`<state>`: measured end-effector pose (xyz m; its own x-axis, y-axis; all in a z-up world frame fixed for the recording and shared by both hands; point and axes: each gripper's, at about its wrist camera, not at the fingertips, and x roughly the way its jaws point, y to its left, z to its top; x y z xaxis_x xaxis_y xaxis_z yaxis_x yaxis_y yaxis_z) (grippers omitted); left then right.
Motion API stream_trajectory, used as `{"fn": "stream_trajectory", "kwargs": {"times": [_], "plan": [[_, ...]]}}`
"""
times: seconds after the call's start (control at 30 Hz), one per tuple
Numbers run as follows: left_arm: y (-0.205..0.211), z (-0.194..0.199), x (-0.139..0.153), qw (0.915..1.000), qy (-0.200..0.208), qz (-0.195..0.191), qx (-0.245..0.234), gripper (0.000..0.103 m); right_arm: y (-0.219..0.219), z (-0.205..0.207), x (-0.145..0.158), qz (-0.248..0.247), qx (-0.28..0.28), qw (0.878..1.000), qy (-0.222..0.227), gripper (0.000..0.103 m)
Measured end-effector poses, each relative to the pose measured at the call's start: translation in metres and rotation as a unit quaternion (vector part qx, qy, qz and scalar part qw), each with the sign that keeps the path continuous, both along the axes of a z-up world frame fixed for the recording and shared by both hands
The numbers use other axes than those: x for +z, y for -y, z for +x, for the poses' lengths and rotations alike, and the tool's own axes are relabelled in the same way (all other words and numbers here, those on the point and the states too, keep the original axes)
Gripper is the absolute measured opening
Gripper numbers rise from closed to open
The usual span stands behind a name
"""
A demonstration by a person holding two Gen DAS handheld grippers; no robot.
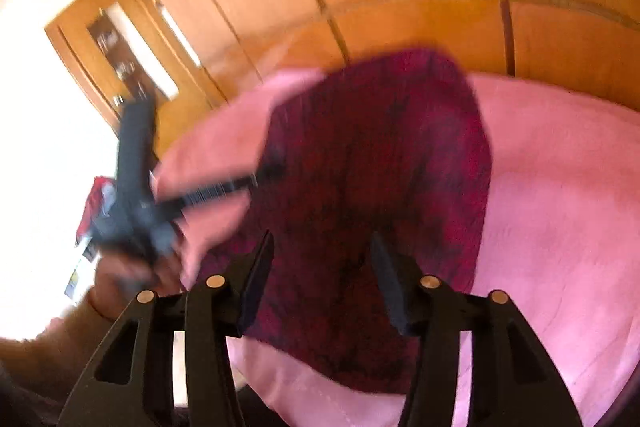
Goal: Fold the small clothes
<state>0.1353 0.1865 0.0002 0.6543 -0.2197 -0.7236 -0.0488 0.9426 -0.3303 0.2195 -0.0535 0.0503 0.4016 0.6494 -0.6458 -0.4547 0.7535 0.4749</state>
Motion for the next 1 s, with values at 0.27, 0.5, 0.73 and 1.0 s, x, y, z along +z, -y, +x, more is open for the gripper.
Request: {"fn": "stream_trajectory", "kwargs": {"times": [0.27,0.5,0.73,1.0], "plan": [[0.008,-0.007,0.003,0.9990,0.019,0.042,0.002,0.017,-0.028,0.099,0.012,-0.039,-0.047,0.998,-0.004,0.052],[0.015,-0.013,-0.004,0.9962,0.033,0.080,0.009,0.017,-0.064,0.147,-0.036,-0.109,-0.036,0.992,-0.045,0.054],[0.018,-0.014,-0.008,0.9950,0.039,0.090,0.021,0.017,-0.087,0.162,-0.066,-0.166,-0.028,0.985,-0.047,0.057],[0.022,-0.025,0.001,0.9927,0.049,0.106,0.030,0.016,-0.069,0.140,-0.053,-0.124,-0.033,0.991,-0.025,0.067]]}}
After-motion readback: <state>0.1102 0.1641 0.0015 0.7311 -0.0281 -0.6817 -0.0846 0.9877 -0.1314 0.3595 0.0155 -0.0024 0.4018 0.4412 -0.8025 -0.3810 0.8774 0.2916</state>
